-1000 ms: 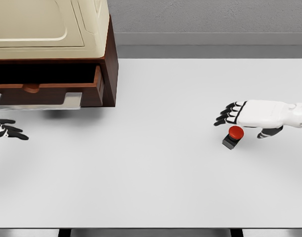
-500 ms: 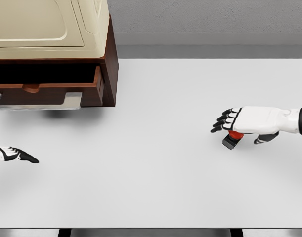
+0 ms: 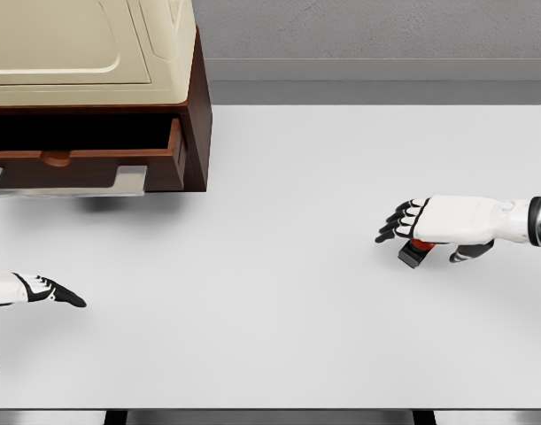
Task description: Open the cabinet drawer with left arm, and place a switch into the drawer with right arm
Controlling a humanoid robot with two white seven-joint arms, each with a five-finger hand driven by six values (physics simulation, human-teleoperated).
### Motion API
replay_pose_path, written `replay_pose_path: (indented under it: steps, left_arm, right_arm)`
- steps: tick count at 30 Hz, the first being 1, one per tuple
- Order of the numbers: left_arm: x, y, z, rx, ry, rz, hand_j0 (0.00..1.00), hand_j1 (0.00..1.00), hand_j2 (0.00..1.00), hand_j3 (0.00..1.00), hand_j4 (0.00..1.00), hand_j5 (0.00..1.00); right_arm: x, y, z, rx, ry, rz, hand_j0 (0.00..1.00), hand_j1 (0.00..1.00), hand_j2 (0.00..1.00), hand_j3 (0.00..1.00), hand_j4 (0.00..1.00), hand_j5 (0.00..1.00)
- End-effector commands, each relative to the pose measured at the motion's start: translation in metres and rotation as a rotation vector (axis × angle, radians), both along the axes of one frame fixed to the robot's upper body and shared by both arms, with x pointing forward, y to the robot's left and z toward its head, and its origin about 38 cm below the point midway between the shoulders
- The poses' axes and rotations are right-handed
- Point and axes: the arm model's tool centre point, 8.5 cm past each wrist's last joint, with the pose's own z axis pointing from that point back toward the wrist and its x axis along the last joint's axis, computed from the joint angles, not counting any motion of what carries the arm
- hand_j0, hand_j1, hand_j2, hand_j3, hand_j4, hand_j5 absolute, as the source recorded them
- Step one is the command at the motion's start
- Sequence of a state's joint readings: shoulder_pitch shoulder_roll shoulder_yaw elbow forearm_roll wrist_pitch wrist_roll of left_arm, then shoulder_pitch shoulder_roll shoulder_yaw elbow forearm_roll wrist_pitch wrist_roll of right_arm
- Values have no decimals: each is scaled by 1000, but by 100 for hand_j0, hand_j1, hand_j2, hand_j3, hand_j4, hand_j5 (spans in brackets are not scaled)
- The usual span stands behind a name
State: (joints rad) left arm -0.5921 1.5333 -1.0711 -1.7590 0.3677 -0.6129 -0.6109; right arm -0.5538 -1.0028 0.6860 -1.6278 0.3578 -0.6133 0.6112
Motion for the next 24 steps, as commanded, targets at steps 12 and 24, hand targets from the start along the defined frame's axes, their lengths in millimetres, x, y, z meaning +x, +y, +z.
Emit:
replay_pose_path:
  steps: [12,24]
  left_arm:
    - [0,1,1,-1,1,8,100,100,100,100,100,100]
    - [0,1,1,-1,1,8,100,100,100,100,100,100]
  right_arm:
    - [4,-3,-6,4,10,-21,82,82,82,82,82,82]
    - [3,-3,-7,3,14,-22,72,72,72,72,72,72]
